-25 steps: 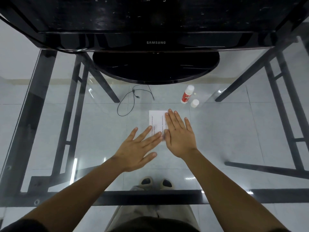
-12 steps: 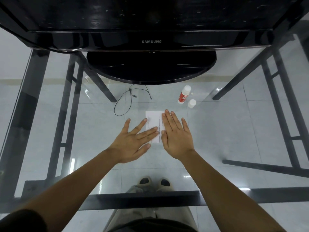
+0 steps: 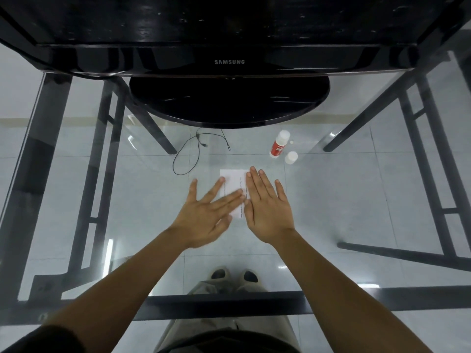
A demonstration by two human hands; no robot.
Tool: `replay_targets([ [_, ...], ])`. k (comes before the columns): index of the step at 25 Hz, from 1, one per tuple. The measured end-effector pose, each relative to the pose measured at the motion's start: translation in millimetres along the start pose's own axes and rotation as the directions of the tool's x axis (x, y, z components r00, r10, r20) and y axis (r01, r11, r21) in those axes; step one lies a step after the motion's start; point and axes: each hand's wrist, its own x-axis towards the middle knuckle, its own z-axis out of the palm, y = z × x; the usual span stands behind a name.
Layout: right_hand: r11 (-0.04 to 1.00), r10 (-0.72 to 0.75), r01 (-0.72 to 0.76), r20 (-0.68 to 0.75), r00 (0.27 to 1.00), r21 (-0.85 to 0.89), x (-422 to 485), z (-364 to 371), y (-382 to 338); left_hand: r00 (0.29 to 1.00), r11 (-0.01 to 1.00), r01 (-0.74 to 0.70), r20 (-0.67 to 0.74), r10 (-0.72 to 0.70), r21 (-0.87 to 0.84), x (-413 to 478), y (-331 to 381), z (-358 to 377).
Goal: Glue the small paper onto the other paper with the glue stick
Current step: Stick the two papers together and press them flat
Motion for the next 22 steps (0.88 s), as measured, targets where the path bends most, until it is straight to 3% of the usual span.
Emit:
replay_targets([
  [5,1.000,0.009,-0.009,-0.007,1.000,0.026,0.2,0.0,-0.8,0.978,0.972,0.209,0.043,-0.206,-0.106,39.6,-23.8,-17.3],
  [11,1.000,-0.009,0.009,-0.016,1.000,-0.012,-0.2,0.2,0.7,0.990,0.990,0.138,-0.021,-0.139,-0.037,7.0,5.8,1.1],
  [13,1.000,-0.015,0.015,-0.010,1.000,-0.012,0.8,0.8,1.9,0.983,0.982,0.184,-0.017,-0.184,-0.039,11.7,3.2,2.7],
  [22,0.999,0.037,-0.038,-0.031,0.999,-0.027,1.2,1.6,-3.1,0.862,0.860,0.507,0.045,-0.505,-0.061,29.4,20.0,2.3],
])
